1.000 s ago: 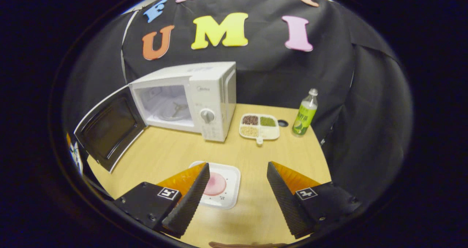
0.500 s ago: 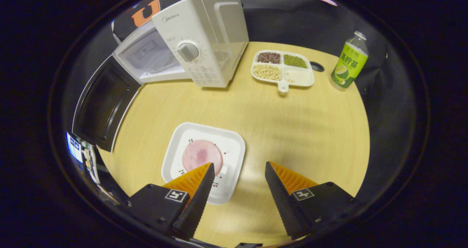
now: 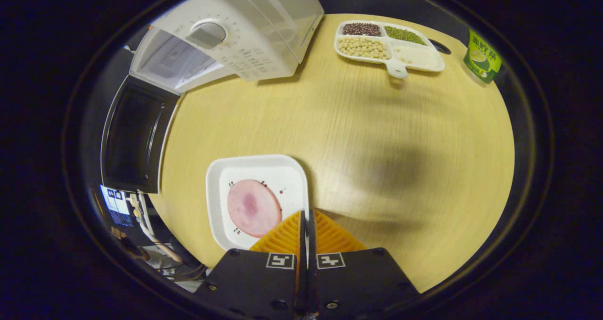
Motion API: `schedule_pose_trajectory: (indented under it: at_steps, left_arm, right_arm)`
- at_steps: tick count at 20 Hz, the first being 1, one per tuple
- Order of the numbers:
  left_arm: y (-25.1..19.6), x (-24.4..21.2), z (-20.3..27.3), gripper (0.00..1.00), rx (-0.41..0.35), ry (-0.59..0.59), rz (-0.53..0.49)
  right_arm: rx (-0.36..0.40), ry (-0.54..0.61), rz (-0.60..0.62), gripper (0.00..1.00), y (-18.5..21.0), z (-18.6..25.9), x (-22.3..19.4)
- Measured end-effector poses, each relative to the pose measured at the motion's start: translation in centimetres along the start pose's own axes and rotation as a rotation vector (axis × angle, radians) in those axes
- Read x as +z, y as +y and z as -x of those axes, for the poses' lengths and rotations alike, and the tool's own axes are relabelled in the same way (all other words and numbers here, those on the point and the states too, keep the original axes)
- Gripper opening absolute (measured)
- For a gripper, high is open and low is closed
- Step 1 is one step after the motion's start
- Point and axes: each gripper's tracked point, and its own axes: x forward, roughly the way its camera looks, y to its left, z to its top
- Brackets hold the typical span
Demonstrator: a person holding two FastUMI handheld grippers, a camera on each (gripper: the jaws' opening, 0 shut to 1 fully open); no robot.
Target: Open the microwave oven with the left hand, put the food in, and close the microwave oven.
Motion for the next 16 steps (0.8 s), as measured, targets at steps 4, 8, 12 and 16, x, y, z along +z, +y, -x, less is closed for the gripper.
schedule_pose_trajectory:
  at_steps: [4,8,12,16]
  left_arm:
    - [-0.5,0.5,0.5,0.95,-0.014,-0.022,0.009]
    - [-0.2,0.3,0.9,0.95,-0.029,-0.017,0.025]
    - [0.5,0.5,1.0,0.95,-0.034,-0.032,0.016]
    - [1.1,0.4,1.3,0.95,-0.057,-0.052,0.035]
  right_arm:
    - [0.054,-0.027,-0.016,0.04,0.0,0.3,-0.3]
    - [0.109,-0.017,-0.121,0.04,0.1,0.7,-1.9]
    - [0.121,-0.072,-0.163,0.04,1.3,2.3,-2.4]
    - [0.147,-0.13,-0.203,0.04,4.9,4.2,-2.4]
